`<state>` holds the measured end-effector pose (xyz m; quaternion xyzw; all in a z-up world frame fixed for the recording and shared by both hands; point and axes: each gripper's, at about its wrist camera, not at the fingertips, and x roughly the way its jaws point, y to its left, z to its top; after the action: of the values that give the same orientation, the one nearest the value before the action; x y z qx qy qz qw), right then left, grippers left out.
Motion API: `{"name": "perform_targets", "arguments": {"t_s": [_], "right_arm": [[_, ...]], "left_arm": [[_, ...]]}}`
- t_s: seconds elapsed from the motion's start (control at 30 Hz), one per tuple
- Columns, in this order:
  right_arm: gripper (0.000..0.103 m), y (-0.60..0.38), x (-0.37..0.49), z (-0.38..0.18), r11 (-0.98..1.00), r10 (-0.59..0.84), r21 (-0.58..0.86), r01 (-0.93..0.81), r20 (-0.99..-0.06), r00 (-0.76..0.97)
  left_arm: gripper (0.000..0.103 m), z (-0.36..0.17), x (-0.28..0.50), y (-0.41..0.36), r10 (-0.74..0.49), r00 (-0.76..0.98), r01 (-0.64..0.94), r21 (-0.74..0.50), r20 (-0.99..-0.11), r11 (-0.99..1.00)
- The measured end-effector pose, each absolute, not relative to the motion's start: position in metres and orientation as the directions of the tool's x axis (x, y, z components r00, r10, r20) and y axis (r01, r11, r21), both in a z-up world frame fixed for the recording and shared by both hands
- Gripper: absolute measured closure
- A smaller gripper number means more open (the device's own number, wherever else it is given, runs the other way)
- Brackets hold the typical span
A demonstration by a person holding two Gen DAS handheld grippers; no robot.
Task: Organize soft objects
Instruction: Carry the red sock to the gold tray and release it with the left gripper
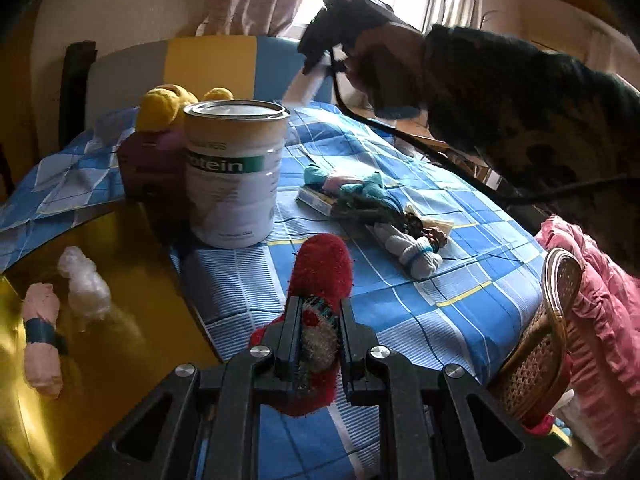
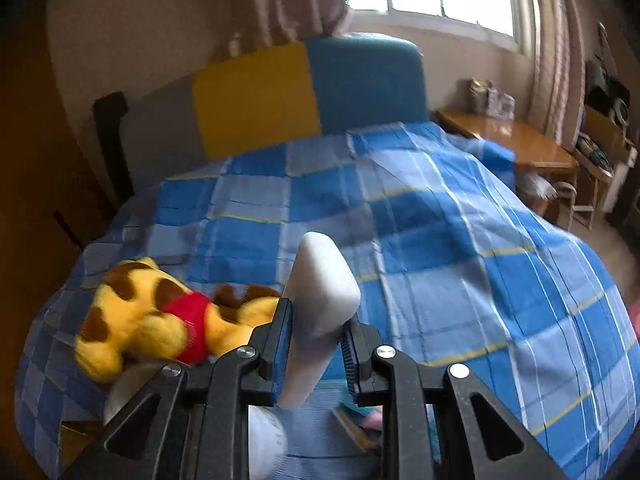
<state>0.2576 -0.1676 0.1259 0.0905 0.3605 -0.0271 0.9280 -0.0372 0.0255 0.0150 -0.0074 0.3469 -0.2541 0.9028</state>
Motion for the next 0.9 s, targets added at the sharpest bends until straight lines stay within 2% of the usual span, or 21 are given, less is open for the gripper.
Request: {"name": "perform_targets", "arguments": {"t_s": [0.33, 0.47, 0.57, 0.67, 0.83, 0.9], "right_arm": [[0.081, -0.101, 0.264, 0.160, 0.993, 0.091, 0.119, -0.022, -0.614, 0.784], [0.081, -0.098, 0.265, 0.156, 0.994, 0.079, 0.107, -0.016, -0.619, 0.781], [0.081, -0.103, 0.265, 0.152, 0.995, 0.058, 0.100, 0.007, -0.628, 0.776], [0.081, -0.110, 0.267, 0.148, 0.995, 0.041, 0.100, 0.030, -0.635, 0.771], [0.081, -0.111, 0.268, 0.147, 0.994, 0.036, 0.100, 0.036, -0.641, 0.767], [0.081, -0.106, 0.269, 0.149, 0.995, 0.041, 0.097, 0.027, -0.637, 0.770]], "left_arm": [[0.087, 0.031, -0.039, 0.064, -0.454, 0.661, 0.387, -0.247, -0.597, 0.888], [0.087, 0.037, -0.032, 0.113, -0.366, 0.714, 0.256, -0.265, -0.596, 0.930], [0.087, 0.026, -0.012, 0.155, -0.249, 0.715, 0.097, -0.260, -0.653, 0.961], [0.086, -0.001, 0.022, 0.192, -0.208, 0.627, -0.029, -0.289, -0.751, 0.957], [0.084, -0.030, 0.067, 0.222, -0.136, 0.543, -0.117, -0.235, -0.829, 0.965], [0.070, -0.036, 0.074, 0.235, -0.109, 0.535, -0.165, -0.231, -0.838, 0.959]]}}
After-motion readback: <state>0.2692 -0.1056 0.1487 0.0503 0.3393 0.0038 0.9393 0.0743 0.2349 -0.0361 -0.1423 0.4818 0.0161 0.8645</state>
